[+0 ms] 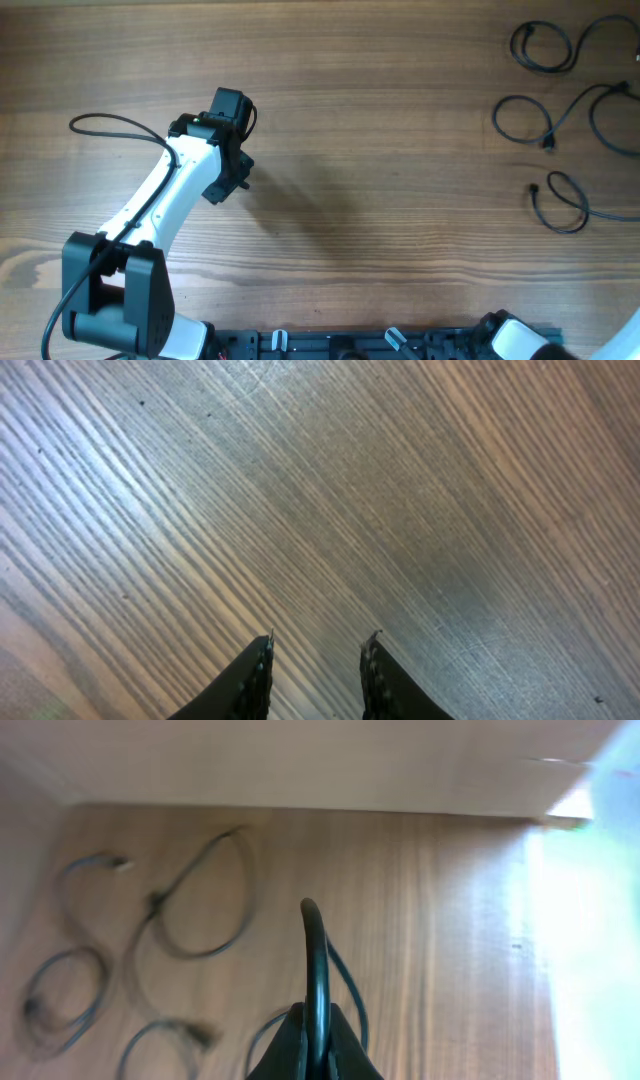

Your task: Untangle cables

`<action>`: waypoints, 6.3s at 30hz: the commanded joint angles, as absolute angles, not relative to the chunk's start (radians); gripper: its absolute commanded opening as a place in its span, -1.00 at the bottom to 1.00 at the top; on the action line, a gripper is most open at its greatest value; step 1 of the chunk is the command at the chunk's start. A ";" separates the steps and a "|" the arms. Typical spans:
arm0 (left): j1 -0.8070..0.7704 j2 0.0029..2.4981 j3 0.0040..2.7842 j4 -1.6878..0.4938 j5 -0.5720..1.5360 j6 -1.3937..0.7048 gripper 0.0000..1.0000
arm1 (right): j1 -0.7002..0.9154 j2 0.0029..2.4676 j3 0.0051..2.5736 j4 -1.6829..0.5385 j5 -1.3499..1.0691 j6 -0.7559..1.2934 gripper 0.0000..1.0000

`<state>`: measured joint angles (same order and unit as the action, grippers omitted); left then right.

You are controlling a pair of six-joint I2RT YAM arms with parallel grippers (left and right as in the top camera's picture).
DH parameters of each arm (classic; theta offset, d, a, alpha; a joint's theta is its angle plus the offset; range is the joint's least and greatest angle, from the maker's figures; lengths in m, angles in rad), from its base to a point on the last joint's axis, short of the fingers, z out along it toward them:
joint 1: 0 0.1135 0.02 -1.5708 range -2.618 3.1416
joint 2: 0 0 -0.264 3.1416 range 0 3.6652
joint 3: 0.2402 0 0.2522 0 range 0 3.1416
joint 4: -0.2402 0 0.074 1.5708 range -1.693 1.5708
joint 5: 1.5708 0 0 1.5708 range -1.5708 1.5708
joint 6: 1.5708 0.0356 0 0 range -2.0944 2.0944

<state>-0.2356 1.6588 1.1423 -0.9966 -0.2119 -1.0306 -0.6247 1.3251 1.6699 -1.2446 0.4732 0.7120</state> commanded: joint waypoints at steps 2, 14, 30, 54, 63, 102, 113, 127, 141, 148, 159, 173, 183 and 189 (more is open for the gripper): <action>-0.234 1.669 1.132 -0.986 -0.221 -1.029 -0.36 | -0.787 1.377 1.680 -1.244 0.539 0.905 -0.91; -0.234 1.669 1.132 -0.948 -0.217 -1.029 -0.30 | -0.889 1.502 1.599 -1.353 0.524 1.108 -0.91; -0.234 1.668 1.132 -0.932 -0.217 -1.025 -0.24 | -0.680 1.582 1.176 -0.944 0.266 0.757 -0.91; -0.234 1.669 1.132 -0.931 -0.216 -1.026 -0.23 | -0.678 1.797 1.169 -0.892 0.306 0.761 -0.50; -0.234 1.669 1.132 -0.921 -0.216 -1.026 -0.24 | -0.678 1.795 1.248 -0.824 0.025 0.511 0.99; -0.234 1.669 1.132 -0.934 -0.199 -1.026 0.93 | -0.617 1.615 1.376 -1.025 -0.660 0.177 0.99; -0.234 1.668 1.132 -0.931 -0.199 -1.026 1.00 | -0.061 1.510 1.376 -1.205 -0.645 0.100 0.99; -0.234 1.668 1.132 -0.931 -0.199 -1.026 1.00 | 0.085 1.208 1.376 -1.321 -0.504 0.141 0.99; -0.234 1.668 1.132 -0.931 -0.199 -1.026 1.00 | 0.085 1.206 1.327 -1.267 -0.326 0.100 0.99; -0.234 1.668 1.132 -0.931 -0.199 -1.026 1.00 | 0.085 1.114 1.311 -1.178 -0.333 -0.012 1.00; -0.234 1.668 1.132 -0.931 -0.199 -1.026 1.00 | 0.085 0.673 0.701 -0.546 -0.390 -0.025 1.00; -0.234 1.668 1.132 -0.931 -0.199 -1.026 1.00 | 0.085 0.268 0.436 -0.443 -0.217 -0.025 0.99; -0.234 1.668 1.132 -0.931 -0.199 -1.026 1.00 | 0.085 0.075 0.141 -0.038 -0.216 -0.022 0.99; -0.234 1.668 1.132 -0.931 -0.199 -1.026 1.00 | 0.075 0.003 0.070 0.025 -0.171 -0.004 1.00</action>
<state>-0.2356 1.6588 1.1378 -0.9302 -0.1932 -1.0298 0.0818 0.0254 0.0914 0.0097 -0.2142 -0.0208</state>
